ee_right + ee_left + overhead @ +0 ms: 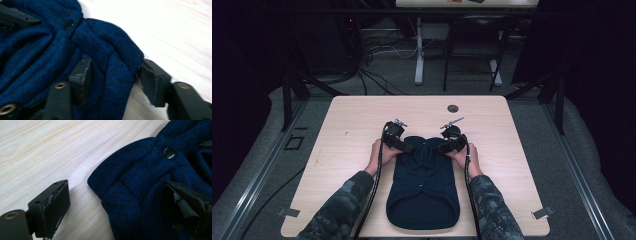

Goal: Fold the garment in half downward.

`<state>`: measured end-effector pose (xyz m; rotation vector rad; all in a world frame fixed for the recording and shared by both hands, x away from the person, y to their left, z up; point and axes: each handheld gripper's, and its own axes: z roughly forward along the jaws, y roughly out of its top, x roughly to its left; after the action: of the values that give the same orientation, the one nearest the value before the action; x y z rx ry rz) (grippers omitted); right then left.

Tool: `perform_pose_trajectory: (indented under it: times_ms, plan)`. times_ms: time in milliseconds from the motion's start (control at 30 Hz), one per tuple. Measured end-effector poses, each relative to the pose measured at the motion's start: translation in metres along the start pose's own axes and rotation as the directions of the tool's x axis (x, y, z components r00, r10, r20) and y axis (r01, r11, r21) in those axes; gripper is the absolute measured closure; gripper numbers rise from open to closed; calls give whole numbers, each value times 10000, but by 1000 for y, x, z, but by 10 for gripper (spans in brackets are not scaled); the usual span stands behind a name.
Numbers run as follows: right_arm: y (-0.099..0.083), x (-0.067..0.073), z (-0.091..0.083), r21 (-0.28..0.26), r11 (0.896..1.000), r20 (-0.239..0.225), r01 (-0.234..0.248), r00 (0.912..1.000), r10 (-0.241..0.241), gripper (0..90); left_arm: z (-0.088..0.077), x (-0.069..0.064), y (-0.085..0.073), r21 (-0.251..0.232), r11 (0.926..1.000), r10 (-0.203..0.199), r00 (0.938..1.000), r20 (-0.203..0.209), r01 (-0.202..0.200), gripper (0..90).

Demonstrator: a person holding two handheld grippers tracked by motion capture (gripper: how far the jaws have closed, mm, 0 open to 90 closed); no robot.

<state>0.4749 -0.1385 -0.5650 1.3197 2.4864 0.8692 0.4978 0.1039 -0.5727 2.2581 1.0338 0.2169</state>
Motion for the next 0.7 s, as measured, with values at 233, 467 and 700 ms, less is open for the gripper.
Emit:
perform_pose_trajectory:
  times_ms: [233, 467, 700]
  plan:
    - [-2, 3, -1, -32, 9999, -201, 169, 9997, -170, 621, -2, -7, -3, -285, 9991, 328, 9995, 24, -327, 269]
    - [-2, 6, -2, 6, 9997, -125, 256, 9996, -256, 660, -3, -10, -4, -394, 9987, 329, 9994, 92, -325, 352]
    - [-4, 7, -2, -87, 9988, -71, 482, 9988, -482, 686, -3, -13, -5, -512, 9975, 496, 9983, 303, -480, 461]
